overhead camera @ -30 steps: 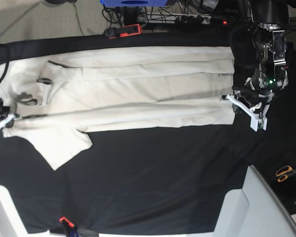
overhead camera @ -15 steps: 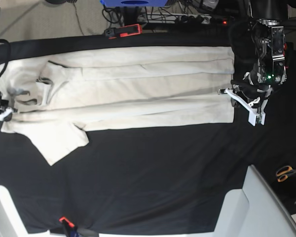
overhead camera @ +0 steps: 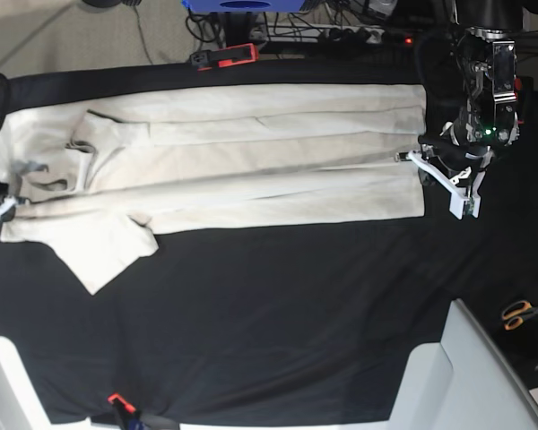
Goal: Fold the T-shirt properly
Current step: 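Lower the folded edge onto the shirt and open both grippers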
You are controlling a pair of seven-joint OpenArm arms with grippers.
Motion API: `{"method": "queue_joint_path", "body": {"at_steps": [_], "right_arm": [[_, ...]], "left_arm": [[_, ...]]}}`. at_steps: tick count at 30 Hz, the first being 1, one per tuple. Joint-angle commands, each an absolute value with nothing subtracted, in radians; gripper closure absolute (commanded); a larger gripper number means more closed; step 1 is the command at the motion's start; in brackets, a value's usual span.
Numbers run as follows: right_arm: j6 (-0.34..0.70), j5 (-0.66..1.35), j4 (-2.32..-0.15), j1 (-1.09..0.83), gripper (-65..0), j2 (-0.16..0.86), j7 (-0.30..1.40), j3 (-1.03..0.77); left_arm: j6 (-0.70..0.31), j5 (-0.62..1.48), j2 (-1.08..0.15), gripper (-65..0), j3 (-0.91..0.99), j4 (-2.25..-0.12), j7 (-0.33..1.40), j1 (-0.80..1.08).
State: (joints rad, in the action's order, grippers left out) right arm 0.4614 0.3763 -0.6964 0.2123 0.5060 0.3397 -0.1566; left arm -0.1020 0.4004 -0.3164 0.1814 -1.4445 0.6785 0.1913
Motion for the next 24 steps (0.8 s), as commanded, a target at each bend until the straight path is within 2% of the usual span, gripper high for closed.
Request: {"method": "queue_joint_path", "body": {"at_steps": [1,24], "right_arm": [[0.453,0.377,-0.713,0.232,0.0,0.539,0.318,-0.154],[0.453,0.377,-0.713,0.229,0.0,0.556,0.318,-0.143]], "left_arm": [[-0.094,0.398,-0.334,0.0,0.186,-1.463,0.667,0.185],[-0.094,0.398,-0.332,0.0,0.186,-1.461,0.667,0.216]]}}
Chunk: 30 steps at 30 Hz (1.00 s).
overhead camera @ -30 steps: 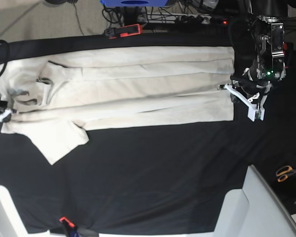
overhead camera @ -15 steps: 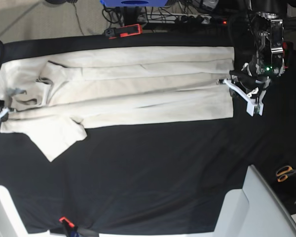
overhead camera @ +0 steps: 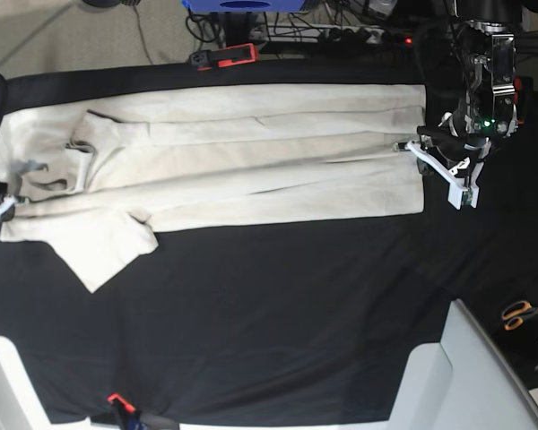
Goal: Fold the T-shirt properly
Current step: 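Lower the folded edge onto the shirt and open both grippers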
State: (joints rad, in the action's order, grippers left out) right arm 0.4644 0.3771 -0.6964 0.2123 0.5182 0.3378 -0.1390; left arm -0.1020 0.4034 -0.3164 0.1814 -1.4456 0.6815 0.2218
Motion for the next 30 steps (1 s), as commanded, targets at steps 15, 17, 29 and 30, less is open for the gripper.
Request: {"method": "queue_joint_path", "body": {"at_steps": [15,17,29,30], "right_arm": [[0.453,0.38,-0.713,0.225,0.0,0.559,0.357,-0.15],[0.453,0.38,-0.713,0.225,0.0,0.559,0.357,-0.148],[0.447,0.38,-0.713,0.225,0.0,0.558,0.357,-0.151],[0.447,0.38,-0.713,0.225,0.0,0.558,0.357,-0.151]], "left_arm": [[-0.094,0.397,-0.331,0.0,0.186,-1.455,0.667,0.214],[-0.094,0.397,-0.331,0.0,0.186,-1.454,0.667,0.214],[-0.093,0.397,-0.331,0.0,0.186,-1.454,0.667,0.211],[-0.093,0.397,-0.331,0.0,0.186,-1.454,0.667,0.211]]}}
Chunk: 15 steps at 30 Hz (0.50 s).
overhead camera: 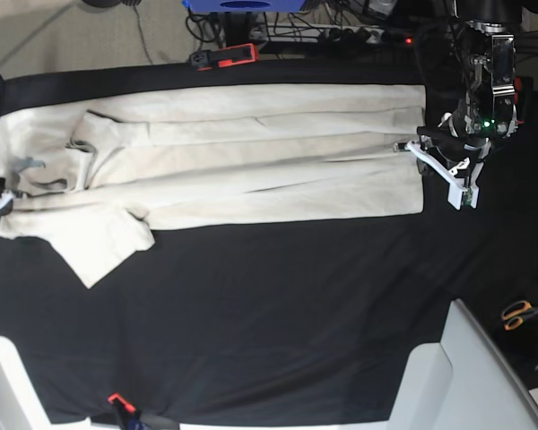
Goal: Fold the T-shirt properly
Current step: 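Lower the folded edge onto the shirt and open both grippers, then raise the right gripper and move it to the sleeve at the collar end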
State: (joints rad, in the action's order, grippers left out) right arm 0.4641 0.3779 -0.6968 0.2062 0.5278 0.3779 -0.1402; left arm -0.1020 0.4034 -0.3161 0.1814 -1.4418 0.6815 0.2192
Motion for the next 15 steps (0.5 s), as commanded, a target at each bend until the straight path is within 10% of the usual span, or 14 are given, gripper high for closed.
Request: {"method": "queue_joint_path", "body": {"at_steps": [1,6,11,15], "right_arm": [[0.447,0.38,-0.713,0.225,-0.6,0.558,0.357,-0.151],[0.447,0.38,-0.713,0.229,-2.4,0.558,0.357,-0.153],[0.446,0.384,-0.713,0.229,-24.5,0.558,0.357,-0.153],[0.446,0.381,-0.713,0.229,-38.4,0.558,0.358,-0.217]], "left_arm": [[-0.091,0.397,-0.332,0.0,0.186,-1.454,0.667,0.211],[-0.09,0.343,-0.331,0.0,0.186,-1.458,0.667,0.213],[-0.09,0.2,-0.3,-0.2,0.193,-1.461,0.667,0.211],[-0.09,0.17,-0.292,-28.1,0.2,-1.463,0.667,0.205]]}}
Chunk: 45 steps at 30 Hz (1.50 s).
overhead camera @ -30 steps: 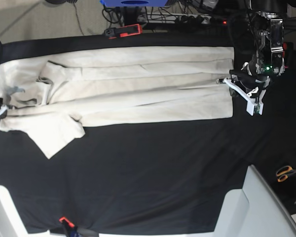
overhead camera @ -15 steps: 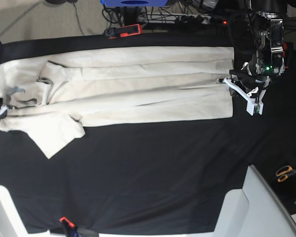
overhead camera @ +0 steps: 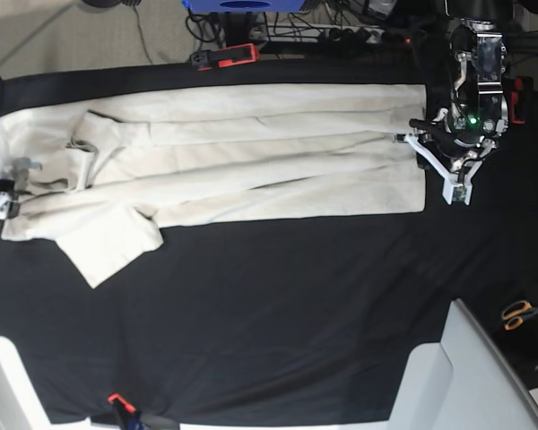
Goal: Fold the T-shirt properly
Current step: 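Raise the right gripper and move it to the sleeve at the collar end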
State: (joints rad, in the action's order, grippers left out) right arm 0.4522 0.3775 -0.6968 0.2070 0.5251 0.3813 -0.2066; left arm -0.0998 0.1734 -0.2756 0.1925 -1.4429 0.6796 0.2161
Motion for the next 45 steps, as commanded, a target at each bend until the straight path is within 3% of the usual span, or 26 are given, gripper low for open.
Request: {"method": "queue_joint_path", "body": {"at_steps": [1,3,6,10,16,18,19,21,22,23,25,28,31,37,45], "right_arm": [[0.446,0.38,-0.713,0.229,-38.3,0.558,0.358,-0.248],[0.446,0.38,-0.713,0.231,-38.3,0.558,0.36,-0.292],[0.446,0.378,-0.713,0.232,-38.3,0.562,0.36,-0.321],[0.45,0.378,-0.748,0.251,-38.3,0.567,0.36,-0.323],[0.453,0.384,-1.03,0.154,-38.3,0.515,0.363,-0.323],[0.453,0.384,-1.098,0.137,-38.1,0.498,0.395,-0.323],[0.453,0.384,-1.124,0.136,-37.7,0.49,0.43,-0.321],[0.453,0.384,-1.15,0.136,-31.1,0.449,0.481,-0.32],[0.453,0.384,-1.153,0.136,-24.0,0.43,0.484,-0.321],[0.453,0.38,-1.152,0.136,-16.8,0.42,0.484,-0.321],[0.453,0.38,-1.122,0.142,-0.6,0.406,0.484,-0.321],[0.452,0.38,-1.02,0.197,-3.5,0.406,0.484,-0.317],[0.452,0.378,-0.901,0.248,-0.2,0.415,0.479,-0.317],[0.452,0.377,-0.727,0.308,-0.2,0.443,0.372,-0.312],[0.452,0.375,-0.631,0.32,-0.2,0.461,0.291,-0.311]], "left_arm": [[-0.09,0.17,-0.294,-33.1,0.2,-1.465,0.667,0.193],[-0.09,0.17,-0.294,-40.3,0.2,-1.478,0.667,0.176],[-0.09,0.171,-0.291,-45.6,0.2,-1.529,0.667,0.153],[-0.09,0.171,-0.266,-46.2,0.202,-1.63,0.667,0.124],[-0.088,0.163,-0.205,-45.4,0.199,-1.658,0.665,0.127],[-0.088,0.166,-0.191,-41.0,0.199,-1.641,0.662,0.142],[-0.088,0.171,-0.188,-35.4,0.199,-1.632,0.662,0.143],[-0.088,0.171,-0.179,-18.1,0.199,-1.609,0.661,0.143],[-0.088,0.171,-0.179,-6.9,0.199,-1.596,0.661,0.143],[-0.088,0.171,-0.179,0.0,0.199,-1.584,0.661,0.142],[-0.088,0.171,-0.177,0.0,0.199,-1.558,0.661,0.137],[-0.088,0.171,-0.177,0.0,0.197,-1.515,0.659,0.128],[-0.09,0.171,-0.177,0.0,0.197,-1.494,0.657,0.122],[-0.09,0.171,-0.177,0.0,0.196,-1.489,0.657,0.114],[-0.09,0.168,-0.177,0.0,0.188,-1.432,0.657,0.073]]}}
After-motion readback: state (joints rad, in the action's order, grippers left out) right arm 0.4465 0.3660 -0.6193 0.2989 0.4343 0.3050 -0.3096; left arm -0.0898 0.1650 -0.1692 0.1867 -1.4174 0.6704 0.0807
